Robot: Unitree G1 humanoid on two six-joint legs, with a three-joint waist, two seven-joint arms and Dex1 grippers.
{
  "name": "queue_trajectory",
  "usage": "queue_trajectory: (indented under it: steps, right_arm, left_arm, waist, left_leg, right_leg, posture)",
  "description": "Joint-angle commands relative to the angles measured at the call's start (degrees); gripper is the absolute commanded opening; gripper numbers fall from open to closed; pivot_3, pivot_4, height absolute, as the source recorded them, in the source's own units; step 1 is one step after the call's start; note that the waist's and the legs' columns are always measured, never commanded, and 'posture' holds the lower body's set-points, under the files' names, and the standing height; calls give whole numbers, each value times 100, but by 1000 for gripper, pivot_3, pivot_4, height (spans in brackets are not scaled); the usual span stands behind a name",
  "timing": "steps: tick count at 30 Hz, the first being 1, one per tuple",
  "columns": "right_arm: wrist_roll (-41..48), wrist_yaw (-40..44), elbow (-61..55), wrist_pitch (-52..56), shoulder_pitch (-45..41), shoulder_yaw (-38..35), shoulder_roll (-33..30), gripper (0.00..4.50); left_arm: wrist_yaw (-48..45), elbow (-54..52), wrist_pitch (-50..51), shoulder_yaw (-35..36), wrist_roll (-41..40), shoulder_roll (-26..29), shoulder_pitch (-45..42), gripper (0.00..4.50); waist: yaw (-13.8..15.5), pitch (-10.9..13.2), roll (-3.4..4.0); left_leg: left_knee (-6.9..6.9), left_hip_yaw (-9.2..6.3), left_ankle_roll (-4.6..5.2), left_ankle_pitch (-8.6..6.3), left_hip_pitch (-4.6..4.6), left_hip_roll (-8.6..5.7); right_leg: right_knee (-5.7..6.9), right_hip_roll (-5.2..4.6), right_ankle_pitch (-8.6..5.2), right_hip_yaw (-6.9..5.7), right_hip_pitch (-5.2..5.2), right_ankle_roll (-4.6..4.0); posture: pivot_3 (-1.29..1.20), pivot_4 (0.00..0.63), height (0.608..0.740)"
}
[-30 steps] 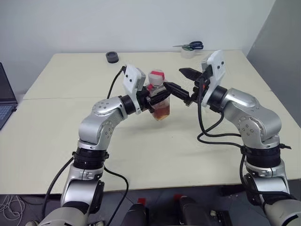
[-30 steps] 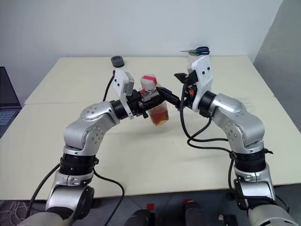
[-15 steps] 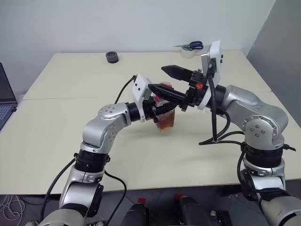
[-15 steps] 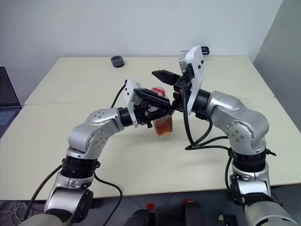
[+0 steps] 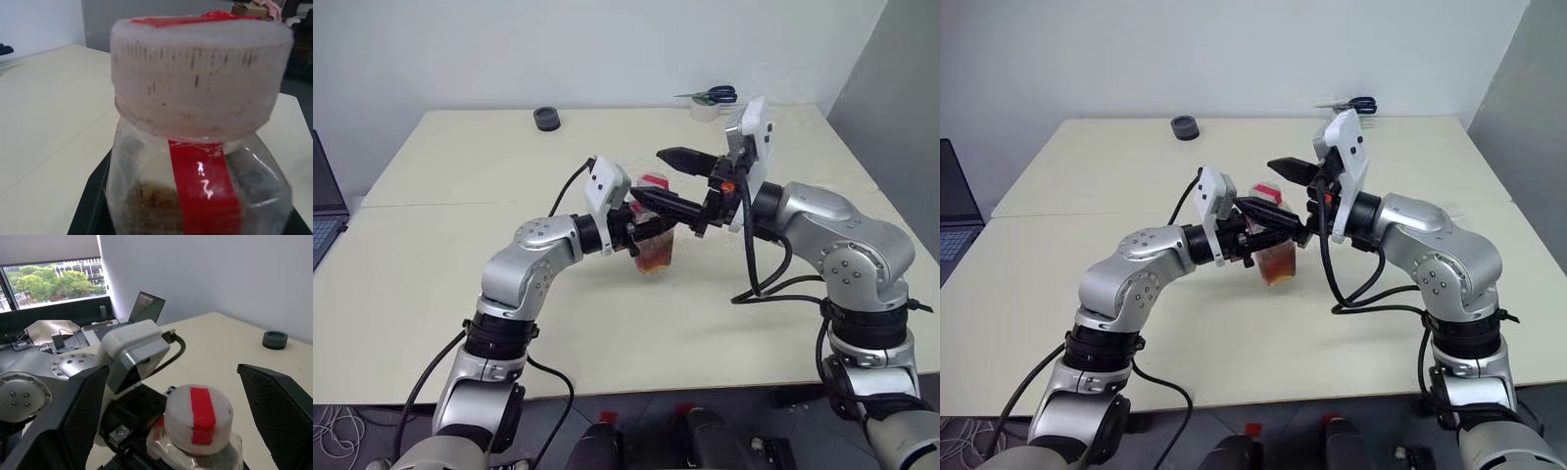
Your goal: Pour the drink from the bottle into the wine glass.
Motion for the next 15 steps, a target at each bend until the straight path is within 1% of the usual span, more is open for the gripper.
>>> queue_trajectory:
  steps: [1,15]
  right_arm:
    - [-28,57,-102,-155,19,-88,-32,4500]
    - [-70,2,-104,-171,69,25,151,4500]
  left_arm:
    - [-81,-310,-156,69,-38,44,-57,1742]
    - [-116,-376,-110,50,-23,37,-43,1742]
  waist:
    - [0,0,0]
    - [-1,0,0]
  left_leg:
    - [0,0,0,0,0,0]
    - [0,0,0,0,0,0]
  right_leg:
    - [0,0,0,0,0,0]
    - [0,0,0,0,0,0]
  posture:
    - [0,150,740]
    - [0,150,740]
